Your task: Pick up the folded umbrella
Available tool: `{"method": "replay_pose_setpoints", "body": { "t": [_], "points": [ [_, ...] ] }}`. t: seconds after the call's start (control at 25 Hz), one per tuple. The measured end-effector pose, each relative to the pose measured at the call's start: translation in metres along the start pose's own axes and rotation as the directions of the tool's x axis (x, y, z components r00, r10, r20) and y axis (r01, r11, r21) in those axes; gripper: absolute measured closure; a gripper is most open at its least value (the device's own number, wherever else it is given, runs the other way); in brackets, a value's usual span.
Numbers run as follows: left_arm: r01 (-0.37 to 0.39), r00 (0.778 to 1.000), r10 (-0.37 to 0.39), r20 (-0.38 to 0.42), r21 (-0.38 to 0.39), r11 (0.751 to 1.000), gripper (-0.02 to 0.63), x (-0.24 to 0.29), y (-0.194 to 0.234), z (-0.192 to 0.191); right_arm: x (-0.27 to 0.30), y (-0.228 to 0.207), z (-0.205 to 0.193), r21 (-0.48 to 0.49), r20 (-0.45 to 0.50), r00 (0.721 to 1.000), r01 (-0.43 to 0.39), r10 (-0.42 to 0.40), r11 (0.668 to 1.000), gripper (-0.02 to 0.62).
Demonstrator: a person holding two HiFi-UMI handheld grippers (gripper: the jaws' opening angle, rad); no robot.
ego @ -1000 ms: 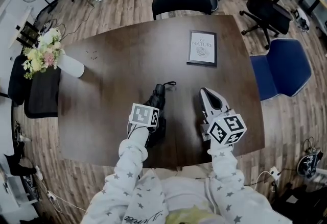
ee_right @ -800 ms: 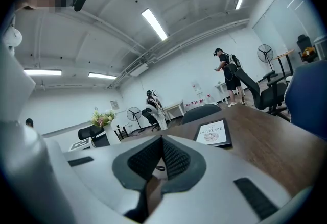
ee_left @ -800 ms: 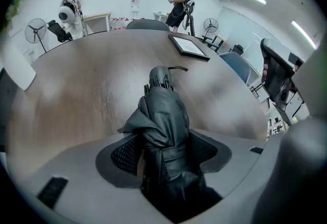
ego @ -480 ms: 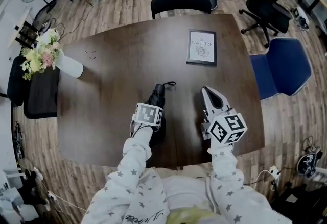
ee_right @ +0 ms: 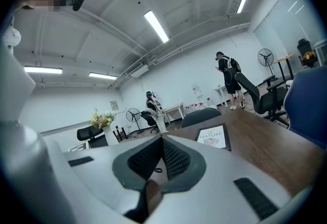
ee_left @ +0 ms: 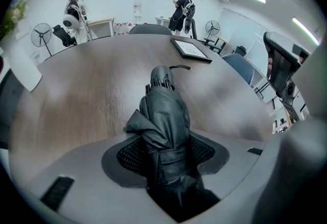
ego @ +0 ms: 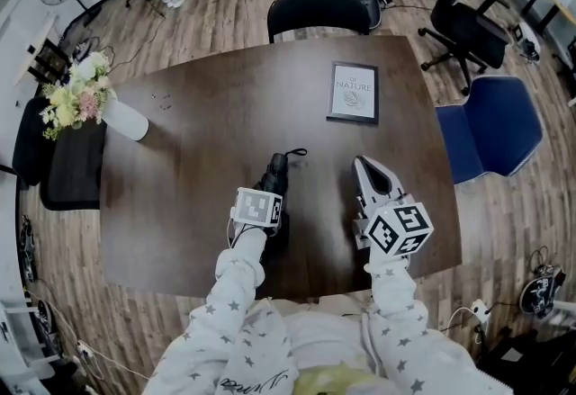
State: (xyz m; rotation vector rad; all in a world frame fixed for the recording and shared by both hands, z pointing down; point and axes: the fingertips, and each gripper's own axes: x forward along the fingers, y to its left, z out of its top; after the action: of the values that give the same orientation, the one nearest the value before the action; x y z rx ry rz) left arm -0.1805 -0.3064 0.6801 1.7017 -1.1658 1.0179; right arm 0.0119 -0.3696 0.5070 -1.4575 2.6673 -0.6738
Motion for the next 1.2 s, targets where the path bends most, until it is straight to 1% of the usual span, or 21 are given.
{"method": "replay_pose_setpoints", "body": {
  "t": [0.16,0.32,0.52,0.68,0.8,0.96,1.2],
  "points": [
    [0.000,0.999,0.001,0.046,-0.015,1.000,0.365,-0.009,0.001,0.003,-0.003,-0.001,0.004,-0.015,0.001,1.000,0.006,-0.006,1.000,0.574],
    [0.012,0.993,-0.009,0.118,-0.029,1.000,0.365,-0.022,0.000,0.007,-0.004,0.000,0.003,-0.049,-0.015,1.000,0.015,-0.015,0.999,0.574],
    [0.014,0.977,-0.003,0.211,-0.052,0.999,0.367,-0.043,0.000,0.010,-0.006,0.002,0.007,-0.056,-0.005,1.000,0.006,-0.006,0.998,0.574],
    [0.013,0.959,0.004,0.283,-0.059,0.998,0.367,-0.067,0.001,0.014,-0.010,0.004,0.013,-0.069,0.003,1.000,0.006,-0.005,0.998,0.574],
    [0.008,0.937,0.016,0.350,-0.066,0.998,0.366,-0.088,0.003,0.022,-0.012,0.005,0.016,-0.078,0.008,1.000,0.003,-0.003,0.997,0.574],
    [0.000,0.895,0.037,0.445,-0.083,0.997,0.367,-0.117,0.003,0.030,-0.017,0.006,0.020,-0.095,0.013,1.000,0.001,0.001,0.995,0.574],
    [-0.021,0.835,0.071,0.545,-0.097,0.995,0.367,-0.154,0.004,0.038,-0.023,0.007,0.030,-0.116,0.035,0.999,0.002,0.002,0.993,0.574]
  ]
}}
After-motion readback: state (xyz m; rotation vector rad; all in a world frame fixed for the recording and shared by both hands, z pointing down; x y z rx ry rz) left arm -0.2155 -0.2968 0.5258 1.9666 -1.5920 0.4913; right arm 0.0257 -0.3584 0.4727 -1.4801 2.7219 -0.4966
